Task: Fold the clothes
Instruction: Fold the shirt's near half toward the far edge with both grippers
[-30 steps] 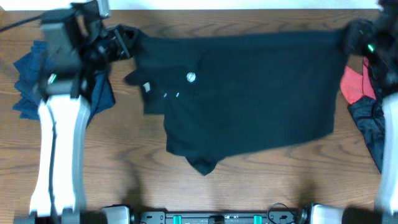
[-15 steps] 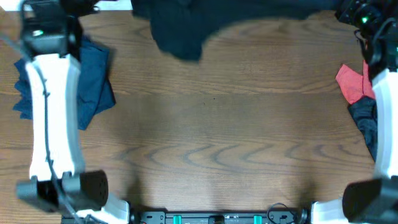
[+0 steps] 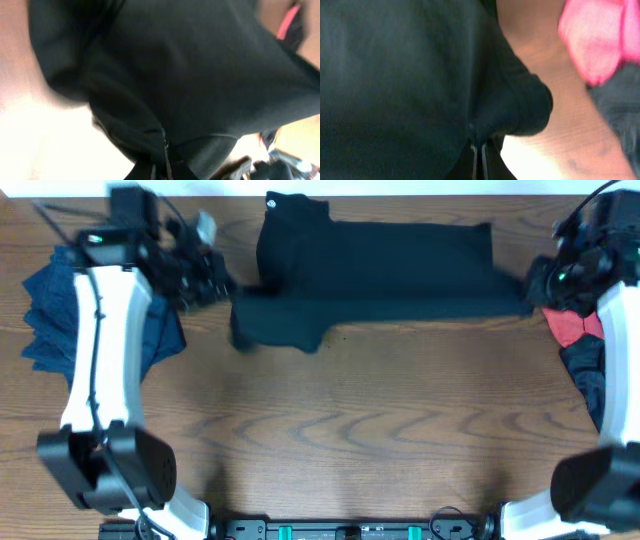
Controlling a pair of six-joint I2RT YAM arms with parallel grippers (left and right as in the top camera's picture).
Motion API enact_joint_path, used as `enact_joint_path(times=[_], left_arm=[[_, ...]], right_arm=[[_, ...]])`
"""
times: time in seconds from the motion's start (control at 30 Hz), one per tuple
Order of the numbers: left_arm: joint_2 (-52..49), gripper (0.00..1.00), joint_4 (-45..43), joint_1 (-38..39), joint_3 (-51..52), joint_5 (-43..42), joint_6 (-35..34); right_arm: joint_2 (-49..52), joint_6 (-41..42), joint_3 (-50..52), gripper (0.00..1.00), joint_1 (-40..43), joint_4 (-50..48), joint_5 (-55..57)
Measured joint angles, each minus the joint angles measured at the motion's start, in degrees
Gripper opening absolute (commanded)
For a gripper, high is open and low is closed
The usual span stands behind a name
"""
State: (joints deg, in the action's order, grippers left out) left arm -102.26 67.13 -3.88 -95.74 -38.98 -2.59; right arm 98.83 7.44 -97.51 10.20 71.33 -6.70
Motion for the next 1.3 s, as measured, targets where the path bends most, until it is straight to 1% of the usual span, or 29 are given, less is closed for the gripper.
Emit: enact_joint_path(times=[0.07, 0.23, 0.33, 0.53, 0.77, 0.97, 1.1, 1.3], left_arm=[[-0.63, 0.06, -0.09, 0.02, 6.58, 0.42, 0.81], [-0.7, 0.06, 0.04, 0.02, 17.79, 0.46, 2.49], [-0.7, 0.06, 1.33, 0.02, 22.77, 0.13, 4.24], [0.42, 0.06, 2.23, 0.02, 32.02, -1.88, 9.51], [7.69, 0.06, 0.98, 0.02, 42.14, -2.71, 11.96], [16.57, 0.06, 0.37, 0.02, 45.86, -2.78, 12.09], [21.38, 0.06, -6.05, 0.02, 45.9, -2.89, 10.43], [22.62, 0.06, -20.5, 0.02, 45.92, -2.78, 2.05]], right_arm=[[2.54, -0.55, 0.17, 0.01, 0.0, 3.45, 0.68], [6.01, -1.66, 1.66, 0.01, 0.0, 8.81, 2.14], [6.19, -2.01, 5.18, 0.01, 0.02, 9.14, 3.1], [6.19, -1.86, 15.13, 0.01, 1.16, 6.73, 4.66], [6.19, -1.18, 23.63, 0.01, 1.79, 4.85, 5.44], [5.84, -0.42, 26.32, 0.01, 1.79, 4.22, 5.49], [3.08, -0.24, 26.45, 0.01, 1.79, 1.25, 5.16], [-1.2, -0.22, 26.43, 0.01, 1.79, -7.54, 1.88]])
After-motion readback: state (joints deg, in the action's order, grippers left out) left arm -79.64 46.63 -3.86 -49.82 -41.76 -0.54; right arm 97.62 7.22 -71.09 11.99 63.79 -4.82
